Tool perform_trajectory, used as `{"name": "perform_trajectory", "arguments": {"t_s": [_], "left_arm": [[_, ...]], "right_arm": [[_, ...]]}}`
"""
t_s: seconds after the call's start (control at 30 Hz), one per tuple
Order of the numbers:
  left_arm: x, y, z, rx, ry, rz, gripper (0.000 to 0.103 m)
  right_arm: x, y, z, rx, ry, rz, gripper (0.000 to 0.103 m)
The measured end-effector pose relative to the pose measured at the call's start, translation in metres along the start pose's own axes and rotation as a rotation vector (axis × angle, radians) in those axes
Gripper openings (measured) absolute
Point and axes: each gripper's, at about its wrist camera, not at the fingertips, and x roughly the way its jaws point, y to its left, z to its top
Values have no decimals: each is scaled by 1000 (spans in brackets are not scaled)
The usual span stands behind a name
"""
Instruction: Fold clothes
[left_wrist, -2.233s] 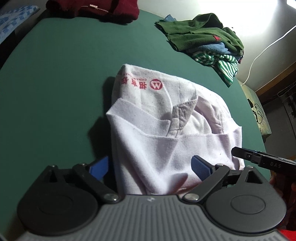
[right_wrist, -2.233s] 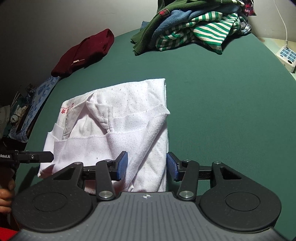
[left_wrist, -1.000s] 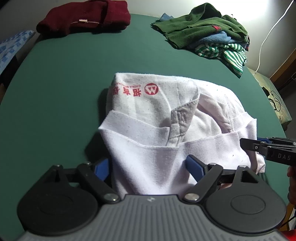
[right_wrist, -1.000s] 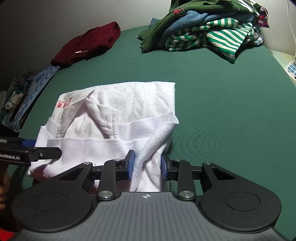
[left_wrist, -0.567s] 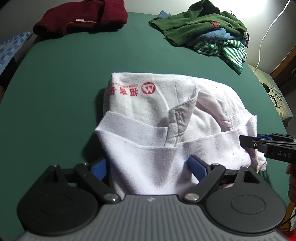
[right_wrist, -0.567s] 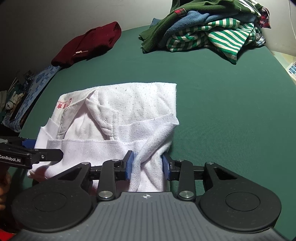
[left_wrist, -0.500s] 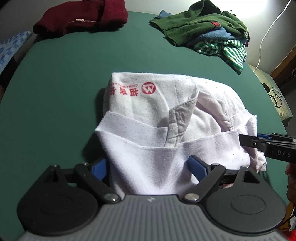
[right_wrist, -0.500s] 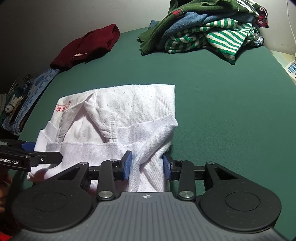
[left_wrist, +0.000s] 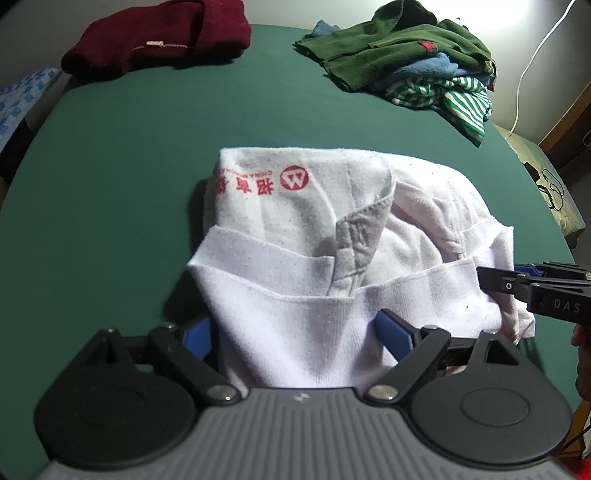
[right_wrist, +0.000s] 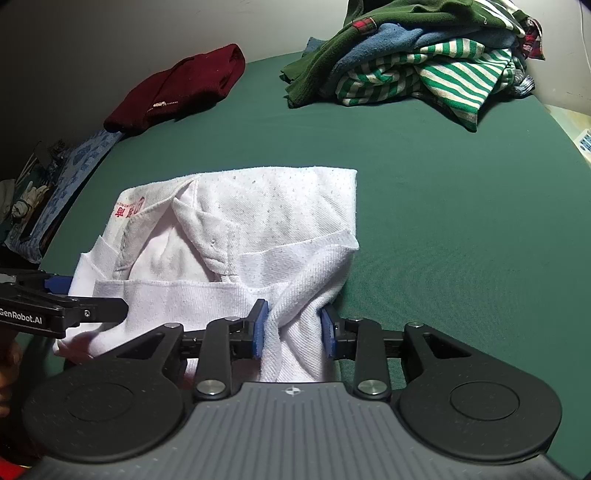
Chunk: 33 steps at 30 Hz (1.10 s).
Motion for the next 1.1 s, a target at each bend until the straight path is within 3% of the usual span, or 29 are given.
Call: {"name": "perform_trajectory", "arguments": {"t_s": [0.03,0.3,0.63,0.8,1.1], "left_arm": [[1,0,1,-4,2,-11,101],[1,-2,0,-2,-4,0,98],[-8,19,-1,-84,-35,-64,85],[-10,26,0,-126,-48,-87,67],[-10,29,0,-155,-55,-94,62]], "right_arm": [[0,1,0,-5,0,-3,33],[0,0,-1,9,-13,-6,34],[-2,-1,-6,27,-37,1,35],[-2,-2,-5,25,-40,3,35],[-1,0,-2,-15,-18,2,32]]}}
